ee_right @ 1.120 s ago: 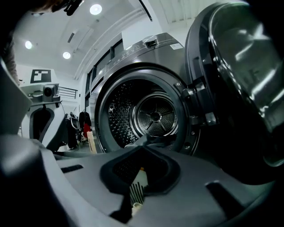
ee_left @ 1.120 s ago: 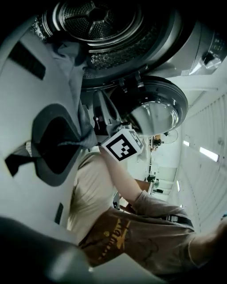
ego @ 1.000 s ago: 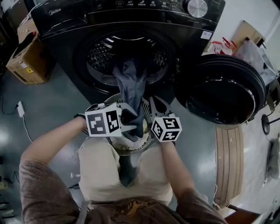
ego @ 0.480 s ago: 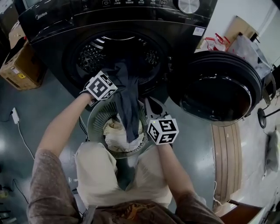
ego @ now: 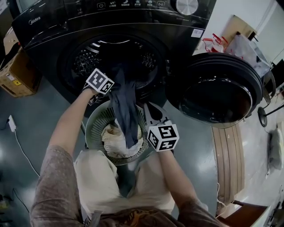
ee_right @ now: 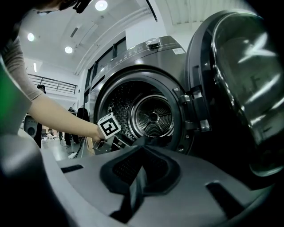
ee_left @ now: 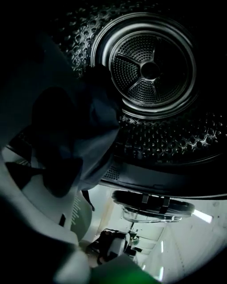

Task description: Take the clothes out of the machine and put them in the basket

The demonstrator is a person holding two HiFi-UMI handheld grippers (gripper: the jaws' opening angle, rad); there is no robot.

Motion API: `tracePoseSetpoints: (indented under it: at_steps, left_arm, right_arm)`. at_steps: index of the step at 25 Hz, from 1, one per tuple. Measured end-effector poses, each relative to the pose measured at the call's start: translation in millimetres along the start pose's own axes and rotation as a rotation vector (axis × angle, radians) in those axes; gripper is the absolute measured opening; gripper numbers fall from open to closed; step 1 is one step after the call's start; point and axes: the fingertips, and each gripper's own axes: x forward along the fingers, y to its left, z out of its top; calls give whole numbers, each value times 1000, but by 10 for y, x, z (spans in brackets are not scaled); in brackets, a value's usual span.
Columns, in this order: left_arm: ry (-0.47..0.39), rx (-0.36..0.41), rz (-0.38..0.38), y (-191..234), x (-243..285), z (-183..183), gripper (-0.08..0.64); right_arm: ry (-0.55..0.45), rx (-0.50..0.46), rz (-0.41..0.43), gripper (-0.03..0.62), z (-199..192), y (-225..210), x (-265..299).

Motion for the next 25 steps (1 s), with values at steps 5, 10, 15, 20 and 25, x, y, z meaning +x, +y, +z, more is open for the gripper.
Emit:
tracePoseSetpoints:
  at_steps: [5, 10, 15, 20, 25]
  left_arm:
    - [20, 93, 21, -228, -75, 71, 63]
    - [-17, 186, -31, -593, -370, 214, 54]
    - [7, 273, -110, -1044, -716, 143, 52]
    - [15, 315, -188, -1470, -1053, 54, 52]
    - [16, 327, -289, -1911, -1297, -32, 52]
  right_arm:
    - [3, -3, -3, -5, -1, -2, -12]
    - [-3, -6, -3, -5, 24, 4, -42]
    - [-2, 0, -15, -5, 14, -37, -71]
    - [-4, -2, -7, -5, 15, -24, -71]
    - [-5, 2, 0, -5, 4, -22, -56]
